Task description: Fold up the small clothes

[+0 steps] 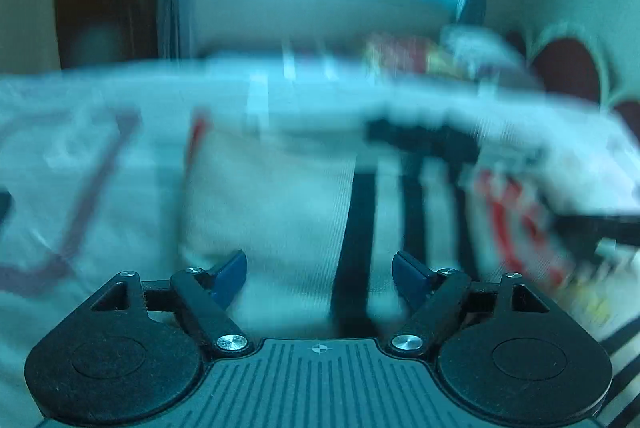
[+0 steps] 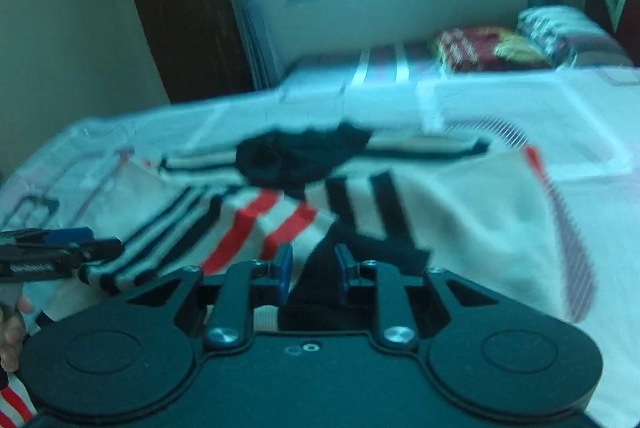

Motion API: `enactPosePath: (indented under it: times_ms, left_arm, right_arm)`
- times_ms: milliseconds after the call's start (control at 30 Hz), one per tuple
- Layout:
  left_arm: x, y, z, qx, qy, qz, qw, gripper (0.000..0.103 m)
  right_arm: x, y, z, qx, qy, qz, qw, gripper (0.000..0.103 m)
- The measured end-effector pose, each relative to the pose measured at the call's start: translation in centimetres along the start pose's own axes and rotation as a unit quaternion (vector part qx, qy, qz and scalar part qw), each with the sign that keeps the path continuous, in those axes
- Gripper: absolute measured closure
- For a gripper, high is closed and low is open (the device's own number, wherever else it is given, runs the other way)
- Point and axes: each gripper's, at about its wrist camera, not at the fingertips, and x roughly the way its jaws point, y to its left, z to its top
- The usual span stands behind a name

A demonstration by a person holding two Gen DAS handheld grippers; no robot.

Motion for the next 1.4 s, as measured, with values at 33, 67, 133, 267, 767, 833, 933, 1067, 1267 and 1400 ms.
enactPosePath:
  times_ms: [33,67,133,267,767,833,933,1067,1267,1400]
  left_arm:
    - [-0.1,-0.3,0.0,0.017,-0.005,0.003,0.9998,0.022]
    - [-0.3,-0.3,0.5,0.017,0.005,0.002,0.9998,0.023]
    - [-1.4,-0.2,1.7,0.023,-0.017,0.001,0.9996,0.023]
    - [-0.6,0.7,5.4,0.023,-0.053,0.002,0.9983,0.023]
    - [3.8,2.0,6.2,0.045,-0.02,0.031,0.9983,0.02]
    - [2.7,0.4,6.0,0.06,-0.037,0.013,0.9974,0.02]
    - [3.2,-3.1,5.7,0.087,-0.036,-0.02,0.9954,0.02]
    - [4.8,-4.0,4.4,0.088,-0.008,-0.022,0.9959,0.02]
    - [3.1,-0.3,3.0,0.049,-0.012,0.003,0.9987,0.019]
    - [3.0,-1.6,4.3,0.041,-0.019,0.006,0.999,0.019]
  right_arm:
    - [1.0,0.2,-0.4,-0.007,0.02,-0.013,1.0,0.079]
    - [0.9,0.5,-0.3,-0.017,0.011,-0.019,1.0,0.079]
    - [0.2,0.9,0.4,-0.017,0.007,-0.012,1.0,0.078]
    - [0.9,1.9,2.3,-0.013,-0.023,0.004,1.0,0.077]
    - [5.0,2.5,4.2,-0.014,-0.016,-0.015,1.0,0.078]
    - [4.0,2.7,4.2,-0.014,-0.026,0.007,1.0,0.077]
    - [4.8,3.8,3.7,-0.031,-0.002,0.033,0.999,0.078]
    - [5.2,3.9,2.4,-0.072,0.006,0.012,0.997,0.079]
    - [3.1,-1.4,1.8,-0.049,0.004,-0.029,0.998,0.076]
    - [1.8,-2.1,2.4,-0.008,-0.025,-0.006,1.0,0.077]
